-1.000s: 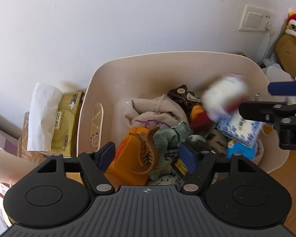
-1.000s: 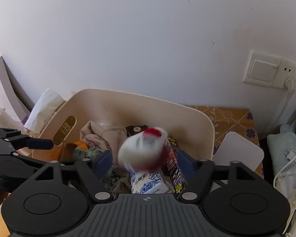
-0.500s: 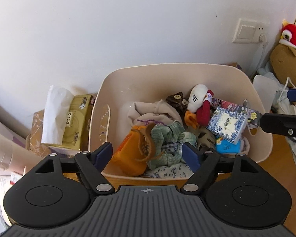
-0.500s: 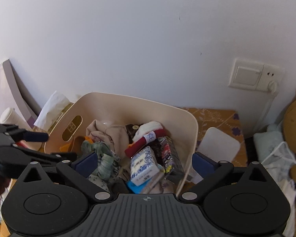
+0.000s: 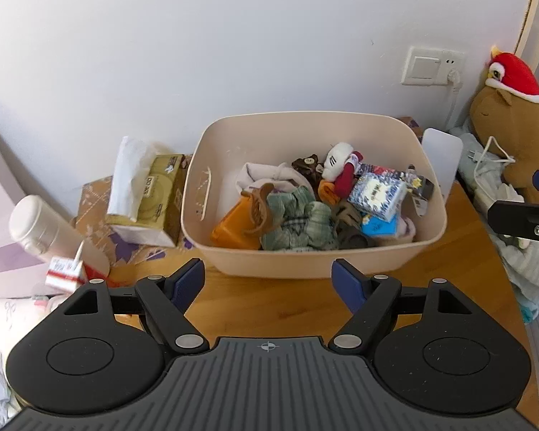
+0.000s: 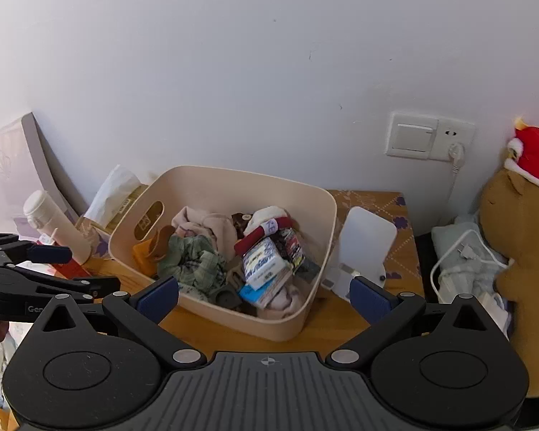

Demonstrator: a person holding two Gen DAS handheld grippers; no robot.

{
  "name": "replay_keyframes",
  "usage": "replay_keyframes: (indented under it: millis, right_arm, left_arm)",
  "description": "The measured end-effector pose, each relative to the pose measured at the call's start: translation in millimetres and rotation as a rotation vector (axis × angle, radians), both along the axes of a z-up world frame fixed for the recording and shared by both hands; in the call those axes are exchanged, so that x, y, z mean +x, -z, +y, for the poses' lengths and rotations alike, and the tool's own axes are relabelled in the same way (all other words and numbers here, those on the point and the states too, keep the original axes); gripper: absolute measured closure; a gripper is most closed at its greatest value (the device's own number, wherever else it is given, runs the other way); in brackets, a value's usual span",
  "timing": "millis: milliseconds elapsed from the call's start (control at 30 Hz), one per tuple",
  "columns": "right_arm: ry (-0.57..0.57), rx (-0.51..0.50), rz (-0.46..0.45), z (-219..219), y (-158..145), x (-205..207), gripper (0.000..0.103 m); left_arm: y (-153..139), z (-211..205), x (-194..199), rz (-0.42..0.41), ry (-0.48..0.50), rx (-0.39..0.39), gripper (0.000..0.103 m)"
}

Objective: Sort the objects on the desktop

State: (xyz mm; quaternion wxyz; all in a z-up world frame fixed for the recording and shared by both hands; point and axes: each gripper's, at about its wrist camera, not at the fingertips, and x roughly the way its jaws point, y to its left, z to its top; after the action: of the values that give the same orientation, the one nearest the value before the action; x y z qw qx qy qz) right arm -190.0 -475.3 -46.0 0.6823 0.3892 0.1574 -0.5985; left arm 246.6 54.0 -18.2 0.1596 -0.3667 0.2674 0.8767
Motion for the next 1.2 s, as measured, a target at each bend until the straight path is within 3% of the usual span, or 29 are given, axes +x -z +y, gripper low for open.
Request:
replay_keyframes:
  millis: [633,767,1000,1200]
  right_arm:
    - [0.022,0.109,-0.007,98.1,-14.0,-10.7,0.000]
    - [0.032,0.113,0.009,115.7,-20.2,-15.3,0.000]
    - [0.018,0.135,-0.031,142.5,-25.5,-20.8,0.000]
    - [-0.001,0.158,-0.005,159.9,-27.9,-18.6,0.000]
  left_arm:
    - [-35.8,-37.5,102.5,-0.002,0.011,0.015,0.023]
    - [-40.6,-41.6,120.0,0.023,0.020,-0.013,0.023]
    - [-42.1,-53.9,145.5,-0.019,0.026,-0.040,0.023]
    - [-44.0,-65.5,164.1,-0.050,0.025,-0.036,0.023]
